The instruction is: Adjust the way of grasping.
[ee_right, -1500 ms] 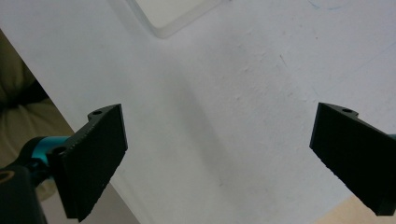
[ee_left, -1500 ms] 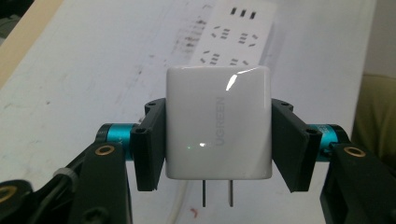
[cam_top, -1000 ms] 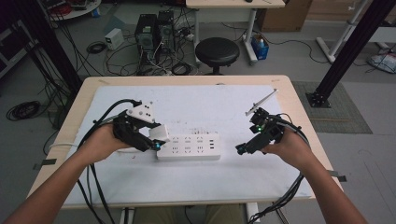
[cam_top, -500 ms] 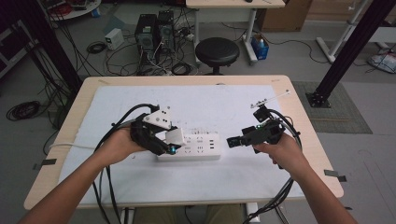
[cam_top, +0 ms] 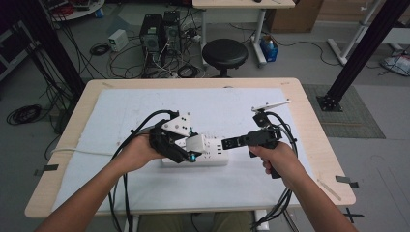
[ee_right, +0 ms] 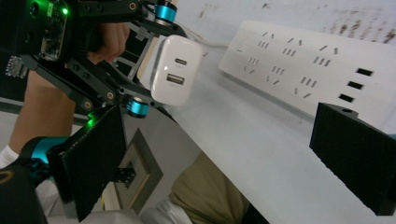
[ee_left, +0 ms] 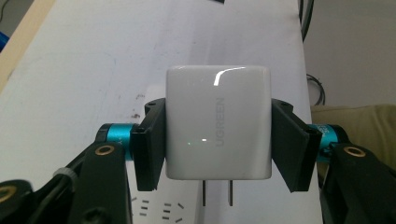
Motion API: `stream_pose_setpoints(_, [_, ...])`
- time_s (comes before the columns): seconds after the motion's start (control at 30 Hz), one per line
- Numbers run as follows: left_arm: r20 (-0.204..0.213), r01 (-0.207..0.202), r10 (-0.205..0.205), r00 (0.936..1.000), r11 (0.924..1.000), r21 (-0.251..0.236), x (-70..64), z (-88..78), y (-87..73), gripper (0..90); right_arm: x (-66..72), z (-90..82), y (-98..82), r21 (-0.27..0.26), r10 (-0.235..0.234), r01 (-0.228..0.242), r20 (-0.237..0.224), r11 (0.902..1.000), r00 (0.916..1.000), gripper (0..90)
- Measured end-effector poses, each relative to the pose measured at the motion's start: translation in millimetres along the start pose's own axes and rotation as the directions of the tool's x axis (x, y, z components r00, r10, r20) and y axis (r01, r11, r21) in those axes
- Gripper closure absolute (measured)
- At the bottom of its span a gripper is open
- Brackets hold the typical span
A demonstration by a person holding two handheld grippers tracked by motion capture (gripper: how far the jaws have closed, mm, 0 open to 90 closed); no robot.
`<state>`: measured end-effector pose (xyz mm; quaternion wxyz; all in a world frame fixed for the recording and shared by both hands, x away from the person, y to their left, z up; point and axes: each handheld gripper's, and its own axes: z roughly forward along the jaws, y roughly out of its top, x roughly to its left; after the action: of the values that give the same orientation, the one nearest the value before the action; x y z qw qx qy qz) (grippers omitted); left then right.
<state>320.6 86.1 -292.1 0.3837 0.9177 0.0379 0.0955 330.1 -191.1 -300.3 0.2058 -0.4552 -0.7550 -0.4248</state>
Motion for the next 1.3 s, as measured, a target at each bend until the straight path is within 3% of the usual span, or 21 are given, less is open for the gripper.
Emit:
stream_pose_setpoints(0.13, [0.001,-0.005,0.005,1.0,1.0,-0.004,-0.5,2.9,1.9,42.4,-0.3,7.7,3.7,-0.007,0.026,-0.027,-0.02,0.9996,0.9995,3.5])
stream_pose_setpoints(0.27, [0.001,-0.015,0.015,0.9999,0.9998,-0.016,-1.7,6.1,4.9,42.4,-0.3,17.6,7.4,0.012,0.045,-0.044,-0.06,0.999,0.9972,4.5])
stream_pose_setpoints(0.47, [-0.002,-0.028,0.028,0.9996,0.9993,-0.024,-3.9,11.1,10.5,42.3,-0.9,35.2,12.6,0.039,0.074,-0.071,-0.077,0.9967,0.9942,6.3])
stream_pose_setpoints(0.73, [-0.011,-0.042,0.042,0.9991,0.9989,-0.02,-5.3,17.1,12.9,42.3,-8.4,43.9,14.3,0.033,0.088,-0.085,-0.128,0.9959,0.9878,26.6])
stream_pose_setpoints(1.1, [-0.037,-0.073,0.072,0.9967,0.9969,-0.028,-7.4,19.3,14.0,42.4,-15.7,53.4,11.4,0.056,0.145,-0.135,-0.227,0.9892,0.9632,51.2])
stream_pose_setpoints(1.3, [-0.054,-0.093,0.092,0.9943,0.9955,-0.018,-8.9,19.5,14.5,42.3,-21.0,56.7,7.6,0.043,0.195,-0.191,-0.267,0.9807,0.9438,60.5])
